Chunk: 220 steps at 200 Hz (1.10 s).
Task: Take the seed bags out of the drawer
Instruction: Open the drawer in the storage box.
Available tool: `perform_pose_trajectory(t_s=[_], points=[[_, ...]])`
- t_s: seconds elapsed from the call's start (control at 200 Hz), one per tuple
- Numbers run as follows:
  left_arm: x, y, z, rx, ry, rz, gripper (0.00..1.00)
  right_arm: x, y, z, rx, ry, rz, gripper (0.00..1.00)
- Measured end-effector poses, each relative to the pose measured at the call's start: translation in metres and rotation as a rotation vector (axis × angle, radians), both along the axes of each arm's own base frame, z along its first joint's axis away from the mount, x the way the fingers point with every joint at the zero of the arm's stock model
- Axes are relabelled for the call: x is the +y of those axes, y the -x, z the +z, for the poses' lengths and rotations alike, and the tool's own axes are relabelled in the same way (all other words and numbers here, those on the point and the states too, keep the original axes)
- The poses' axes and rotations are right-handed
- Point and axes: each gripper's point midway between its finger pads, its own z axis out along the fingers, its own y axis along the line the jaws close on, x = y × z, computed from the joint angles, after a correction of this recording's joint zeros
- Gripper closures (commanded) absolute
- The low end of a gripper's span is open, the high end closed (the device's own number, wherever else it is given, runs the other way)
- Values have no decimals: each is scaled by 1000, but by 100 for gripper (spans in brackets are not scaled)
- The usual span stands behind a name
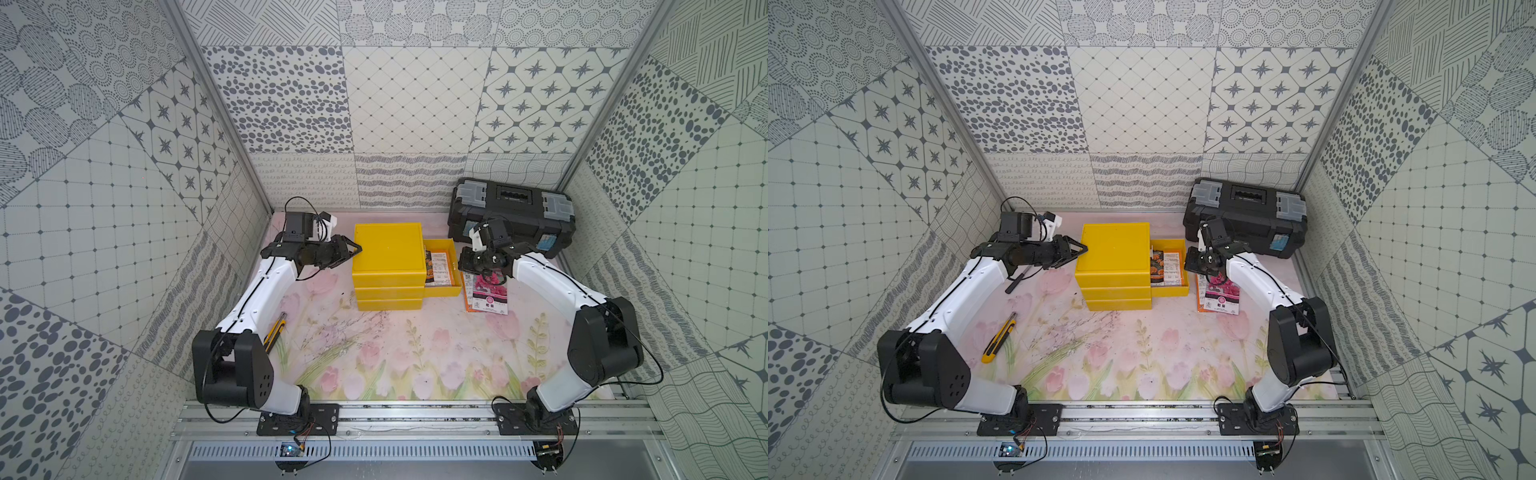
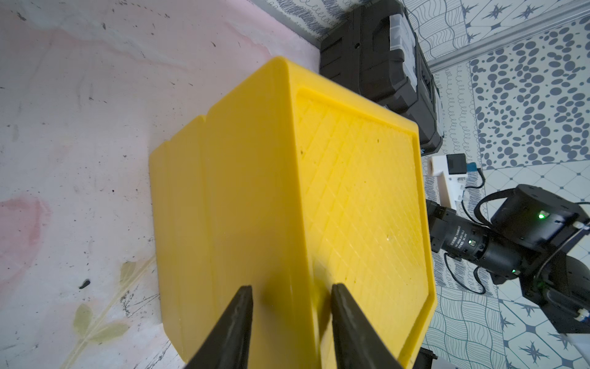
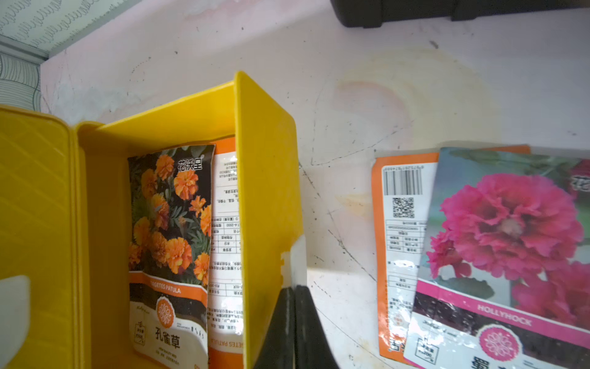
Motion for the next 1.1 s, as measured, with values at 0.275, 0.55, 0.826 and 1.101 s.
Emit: perform_pose_trajectory(t_s=[0.275,0.55,0.826,1.101], points=[[0,0,0,0,0,0,57,-12,1,-3,16,16,-6,100],[0,0,0,0,0,0,57,-16,-1,-4,15,25,-21,66],[0,0,1,-2,-2,2,57,-27,-4,18,-38,58,-56,53],[1,2,1,3,-3,2,57,9,-1,82,-175,9,13,52]])
